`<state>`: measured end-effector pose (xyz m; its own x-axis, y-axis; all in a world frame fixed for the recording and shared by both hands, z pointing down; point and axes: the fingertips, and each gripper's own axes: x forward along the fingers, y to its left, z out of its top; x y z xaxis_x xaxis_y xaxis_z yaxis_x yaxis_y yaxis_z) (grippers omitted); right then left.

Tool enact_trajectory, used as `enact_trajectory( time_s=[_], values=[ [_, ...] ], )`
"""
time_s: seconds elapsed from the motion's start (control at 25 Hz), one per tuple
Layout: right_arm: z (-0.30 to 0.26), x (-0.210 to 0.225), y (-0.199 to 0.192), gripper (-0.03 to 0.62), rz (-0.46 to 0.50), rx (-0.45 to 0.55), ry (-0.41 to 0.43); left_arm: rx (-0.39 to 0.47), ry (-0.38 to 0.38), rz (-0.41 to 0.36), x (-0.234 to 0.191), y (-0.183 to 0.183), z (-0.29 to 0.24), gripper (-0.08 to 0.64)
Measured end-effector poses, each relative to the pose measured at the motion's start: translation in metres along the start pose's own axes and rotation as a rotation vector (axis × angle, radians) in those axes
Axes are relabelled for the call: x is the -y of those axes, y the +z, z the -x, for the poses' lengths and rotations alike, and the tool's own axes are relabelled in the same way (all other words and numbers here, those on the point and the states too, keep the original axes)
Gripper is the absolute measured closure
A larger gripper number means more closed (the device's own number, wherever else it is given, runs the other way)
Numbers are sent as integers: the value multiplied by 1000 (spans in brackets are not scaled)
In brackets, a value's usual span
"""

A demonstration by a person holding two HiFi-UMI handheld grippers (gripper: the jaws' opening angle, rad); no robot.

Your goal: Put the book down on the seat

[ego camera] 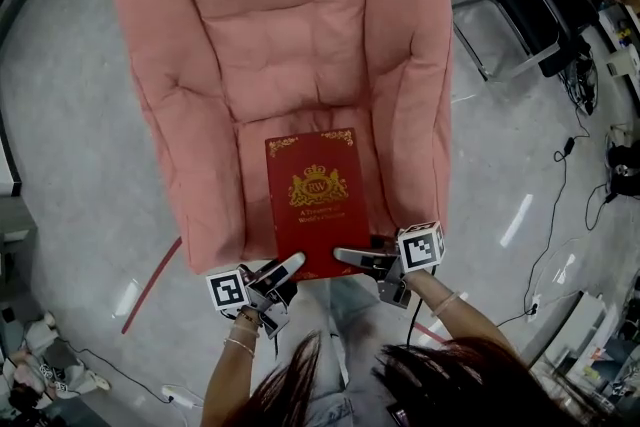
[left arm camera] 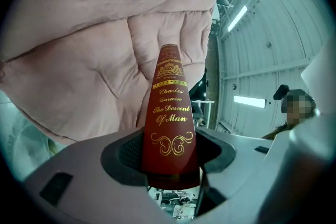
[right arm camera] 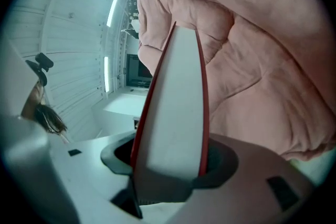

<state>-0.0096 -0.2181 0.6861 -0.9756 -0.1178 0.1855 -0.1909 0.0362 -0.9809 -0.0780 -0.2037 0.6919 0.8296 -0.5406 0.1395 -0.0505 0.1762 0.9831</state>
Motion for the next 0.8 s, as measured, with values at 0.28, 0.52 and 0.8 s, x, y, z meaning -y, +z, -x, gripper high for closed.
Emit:
enact_trajectory(
  time_s=[0.28,0.52,0.8],
  values=[
    [-7,17,2,311,-18,3,-16,-17,14,19,-19,7,-2,319],
    [-16,32,11,310,-38,17,-22,-12,20,40,-34,19,-6,319],
    [-26,52,14,310,-59,15,-35,-7,34,76,-53,30,-7,319]
  ],
)
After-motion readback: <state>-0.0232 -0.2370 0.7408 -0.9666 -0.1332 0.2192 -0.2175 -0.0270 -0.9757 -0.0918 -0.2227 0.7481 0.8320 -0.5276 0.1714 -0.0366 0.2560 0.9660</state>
